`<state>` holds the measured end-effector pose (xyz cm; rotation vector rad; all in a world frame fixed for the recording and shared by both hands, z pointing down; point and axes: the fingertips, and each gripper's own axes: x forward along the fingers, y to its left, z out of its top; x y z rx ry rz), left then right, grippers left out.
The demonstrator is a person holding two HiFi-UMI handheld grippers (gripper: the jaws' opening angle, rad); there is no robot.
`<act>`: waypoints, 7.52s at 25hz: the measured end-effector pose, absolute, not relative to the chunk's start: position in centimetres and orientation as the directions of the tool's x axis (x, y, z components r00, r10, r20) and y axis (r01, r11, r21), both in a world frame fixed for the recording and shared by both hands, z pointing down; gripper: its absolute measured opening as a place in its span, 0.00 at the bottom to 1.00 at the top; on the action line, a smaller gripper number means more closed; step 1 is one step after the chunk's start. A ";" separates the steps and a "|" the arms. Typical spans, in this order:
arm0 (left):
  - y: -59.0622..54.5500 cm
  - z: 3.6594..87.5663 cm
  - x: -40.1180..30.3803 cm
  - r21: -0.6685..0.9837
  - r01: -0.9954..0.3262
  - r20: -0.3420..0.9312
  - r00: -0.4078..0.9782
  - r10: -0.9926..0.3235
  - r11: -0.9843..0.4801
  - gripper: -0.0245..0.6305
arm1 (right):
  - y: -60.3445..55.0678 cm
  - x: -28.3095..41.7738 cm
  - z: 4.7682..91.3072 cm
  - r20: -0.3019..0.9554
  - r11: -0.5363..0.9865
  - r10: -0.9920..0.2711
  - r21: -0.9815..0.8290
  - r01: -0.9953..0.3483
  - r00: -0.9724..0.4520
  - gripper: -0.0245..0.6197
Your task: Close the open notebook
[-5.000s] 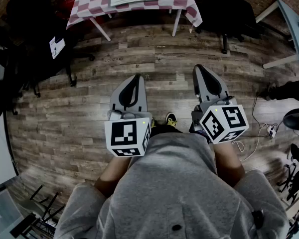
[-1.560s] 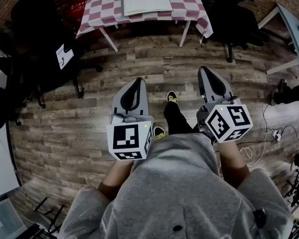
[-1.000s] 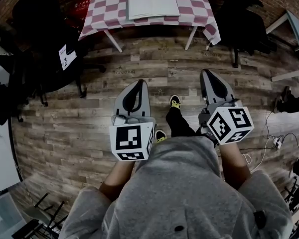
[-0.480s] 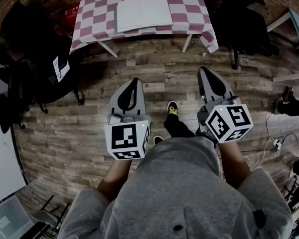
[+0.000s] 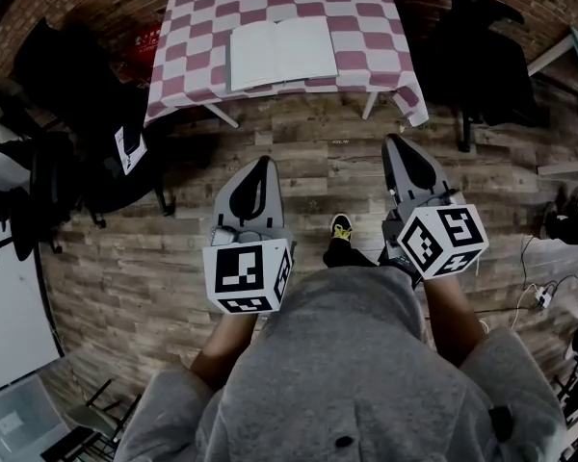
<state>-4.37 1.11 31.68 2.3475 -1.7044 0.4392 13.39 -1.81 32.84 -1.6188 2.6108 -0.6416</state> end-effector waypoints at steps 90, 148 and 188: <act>-20.5 46.8 -17.9 0.221 -0.974 0.579 0.177 -0.796 -0.055 0.27 | -22.3 1.5 41.8 0.416 0.432 -0.702 -0.398 -0.809 -0.579 0.08; -25.2 57.1 -21.0 0.425 -0.902 0.733 0.289 -0.616 0.082 0.09 | -27.0 0.6 43.0 0.482 0.277 -0.753 -0.385 -0.880 -0.447 0.08; -26.4 45.2 -2.0 0.224 -0.754 0.520 0.628 -0.579 -0.617 0.10 | -23.2 12.6 36.4 0.349 0.078 -0.917 -0.316 -0.946 -0.192 0.08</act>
